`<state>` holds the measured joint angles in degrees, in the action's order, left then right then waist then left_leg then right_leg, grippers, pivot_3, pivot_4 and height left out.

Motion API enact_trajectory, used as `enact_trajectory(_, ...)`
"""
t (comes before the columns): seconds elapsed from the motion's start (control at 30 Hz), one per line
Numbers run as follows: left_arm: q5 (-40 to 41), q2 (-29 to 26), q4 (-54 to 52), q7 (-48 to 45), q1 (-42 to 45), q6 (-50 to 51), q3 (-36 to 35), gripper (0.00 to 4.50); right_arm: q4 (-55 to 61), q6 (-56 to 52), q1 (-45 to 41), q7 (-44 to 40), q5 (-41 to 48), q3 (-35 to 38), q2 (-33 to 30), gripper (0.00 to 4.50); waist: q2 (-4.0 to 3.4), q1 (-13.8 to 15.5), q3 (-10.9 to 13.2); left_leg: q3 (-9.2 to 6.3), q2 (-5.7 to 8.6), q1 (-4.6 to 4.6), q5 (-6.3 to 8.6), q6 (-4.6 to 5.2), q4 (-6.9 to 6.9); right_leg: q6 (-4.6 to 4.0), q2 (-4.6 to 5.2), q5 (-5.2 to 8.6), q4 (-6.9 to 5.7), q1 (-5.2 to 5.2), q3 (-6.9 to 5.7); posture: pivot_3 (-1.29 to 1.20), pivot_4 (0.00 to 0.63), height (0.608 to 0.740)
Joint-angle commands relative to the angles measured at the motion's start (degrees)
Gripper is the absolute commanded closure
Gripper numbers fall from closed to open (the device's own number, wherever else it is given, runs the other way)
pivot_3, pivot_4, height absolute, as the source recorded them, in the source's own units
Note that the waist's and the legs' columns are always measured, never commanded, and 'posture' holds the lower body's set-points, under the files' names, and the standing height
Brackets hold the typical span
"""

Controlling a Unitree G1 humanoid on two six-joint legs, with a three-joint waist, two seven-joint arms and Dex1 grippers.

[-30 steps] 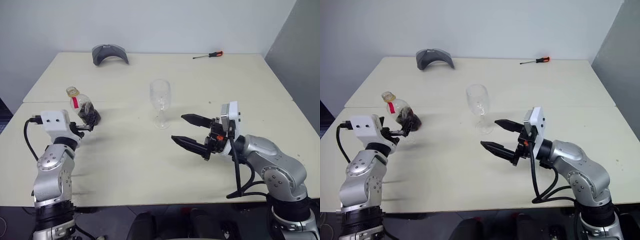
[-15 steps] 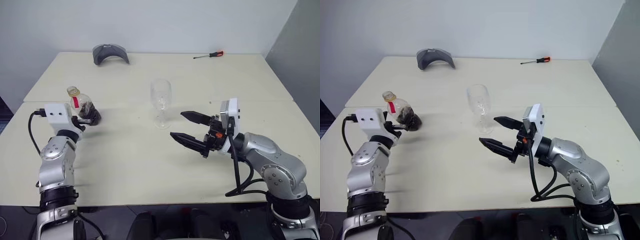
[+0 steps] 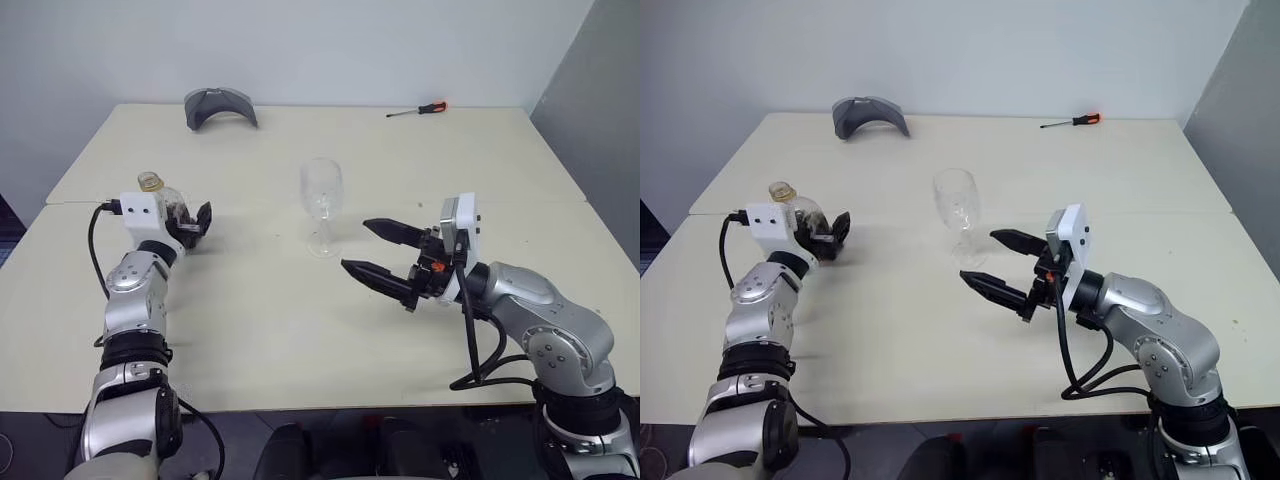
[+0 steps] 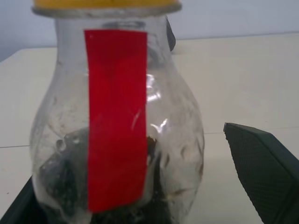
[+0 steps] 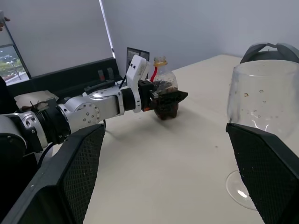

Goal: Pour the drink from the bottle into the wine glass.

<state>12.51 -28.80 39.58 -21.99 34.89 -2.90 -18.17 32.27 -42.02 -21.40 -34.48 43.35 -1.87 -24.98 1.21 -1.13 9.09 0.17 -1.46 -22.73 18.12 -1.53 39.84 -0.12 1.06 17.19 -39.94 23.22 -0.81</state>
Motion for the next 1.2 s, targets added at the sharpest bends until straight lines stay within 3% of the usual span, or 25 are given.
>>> enact_trajectory(0.03,-0.56,-0.94,0.94,-0.24,1.65,-2.47,0.14,0.00,1.86,0.29,-0.33,0.56,0.73,1.38,-0.70,0.08,0.00,0.00,0.00,0.00,0.00,0.00,0.00,0.00,0.00,0.00,0.00,0.00,0.00,0.00,0.00,0.00,0.150,0.740)
enact_trajectory(0.13,-0.19,-1.07,2.34,-0.42,2.36,-3.37,-0.12,0.64,2.06,0.23,-0.44,0.99,1.05,1.31,-0.83,0.00,0.00,0.00,0.00,0.00,0.00,0.00,0.00,0.00,0.01,0.00,0.00,0.00,0.00,0.00,0.00,0.00,0.150,0.740)
enact_trajectory(0.43,-0.20,-1.87,4.29,-0.59,3.36,-4.64,-0.19,3.28,1.30,0.51,-0.75,0.97,1.00,1.02,-0.99,0.00,0.00,-0.01,0.00,0.00,0.00,-0.01,-0.01,-0.01,0.02,0.00,0.01,0.00,-0.01,0.00,0.00,0.00,0.150,0.740)
enact_trajectory(0.73,-1.22,-1.77,-0.45,-4.16,3.76,-2.24,3.51,3.36,0.31,1.07,-1.78,0.48,0.24,1.18,-1.32,0.00,0.00,0.11,0.00,-0.01,0.01,-0.02,-0.01,-0.02,0.04,0.00,0.01,0.00,-0.01,0.00,-0.01,0.00,0.150,0.740)
enact_trajectory(0.93,-4.15,-4.51,-3.81,-15.49,9.88,-1.68,11.24,3.36,-5.04,3.12,-6.02,-1.78,-1.98,2.12,-2.80,0.00,0.06,0.68,0.03,-0.03,0.04,-0.08,-0.08,-0.13,0.10,0.00,0.00,0.00,-0.03,0.03,-0.05,0.00,0.150,0.740)
enact_trajectory(1.2,-10.36,-5.97,4.31,-23.61,22.18,-12.25,17.86,3.36,-19.76,11.68,-14.55,-1.54,-15.54,-1.40,-3.53,0.00,0.06,0.66,0.04,0.06,0.06,-0.08,-0.07,-0.12,0.08,0.00,-0.02,0.00,-0.02,0.09,0.03,0.00,0.150,0.740)
